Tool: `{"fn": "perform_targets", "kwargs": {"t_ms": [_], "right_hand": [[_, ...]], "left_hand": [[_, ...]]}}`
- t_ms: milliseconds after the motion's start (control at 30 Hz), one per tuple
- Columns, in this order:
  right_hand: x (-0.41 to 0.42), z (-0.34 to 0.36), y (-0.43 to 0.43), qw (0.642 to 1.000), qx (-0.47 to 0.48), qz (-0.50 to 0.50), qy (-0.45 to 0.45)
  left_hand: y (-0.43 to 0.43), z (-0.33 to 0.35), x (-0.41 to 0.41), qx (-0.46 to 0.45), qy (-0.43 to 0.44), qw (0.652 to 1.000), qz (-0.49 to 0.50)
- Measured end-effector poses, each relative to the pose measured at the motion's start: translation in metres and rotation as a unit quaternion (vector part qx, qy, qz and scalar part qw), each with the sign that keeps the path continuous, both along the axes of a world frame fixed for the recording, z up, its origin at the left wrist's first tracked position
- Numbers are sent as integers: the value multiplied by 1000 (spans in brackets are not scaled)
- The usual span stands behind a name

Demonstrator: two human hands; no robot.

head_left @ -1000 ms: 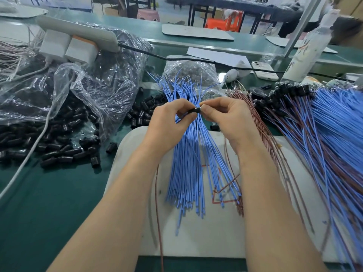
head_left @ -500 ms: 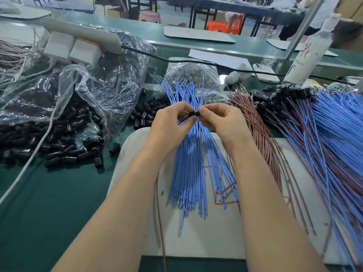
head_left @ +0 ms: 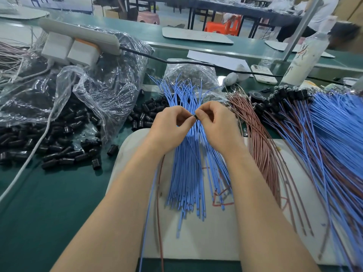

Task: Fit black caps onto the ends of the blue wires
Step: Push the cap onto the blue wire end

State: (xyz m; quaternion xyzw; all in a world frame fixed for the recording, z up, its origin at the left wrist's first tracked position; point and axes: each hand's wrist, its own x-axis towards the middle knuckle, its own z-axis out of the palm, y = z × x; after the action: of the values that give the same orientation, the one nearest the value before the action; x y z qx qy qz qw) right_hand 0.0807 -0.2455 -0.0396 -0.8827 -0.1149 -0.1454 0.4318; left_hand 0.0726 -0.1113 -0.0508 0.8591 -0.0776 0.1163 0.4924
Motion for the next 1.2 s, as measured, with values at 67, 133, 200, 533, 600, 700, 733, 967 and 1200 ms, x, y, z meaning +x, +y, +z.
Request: {"fn": "perform_targets", "kwargs": {"t_ms": [67,133,200,533,600,700,733,967,1200], "right_hand": [[-1,0,1,1000,3,4,-10],[0,1,-1,999,45,7,8],[1,1,-2,996,79,9,27],[2,1,-2,998,62,-2,24],[5,3,-13,993,108,-40,29],[5,4,-20,984,144,-106,-17],[4,4,-16,983,144,-110,-25],[1,4,-4,985,164,-47,30],[-5,8,0,986,166,22,28]], "left_hand": [[1,1,0,-1,2,1000,6],[2,3,-1,-21,11,1000,-18],[3,5,-2,-33,19,999,-34],[6,8,-2,3,53,998,-31],[11,6,-3,31,80,996,-33],[9,6,-5,-42,77,996,-18],[6,6,-4,-58,59,997,-7],[6,5,0,-15,-48,997,52],[3,7,-3,-61,-63,995,39]]}}
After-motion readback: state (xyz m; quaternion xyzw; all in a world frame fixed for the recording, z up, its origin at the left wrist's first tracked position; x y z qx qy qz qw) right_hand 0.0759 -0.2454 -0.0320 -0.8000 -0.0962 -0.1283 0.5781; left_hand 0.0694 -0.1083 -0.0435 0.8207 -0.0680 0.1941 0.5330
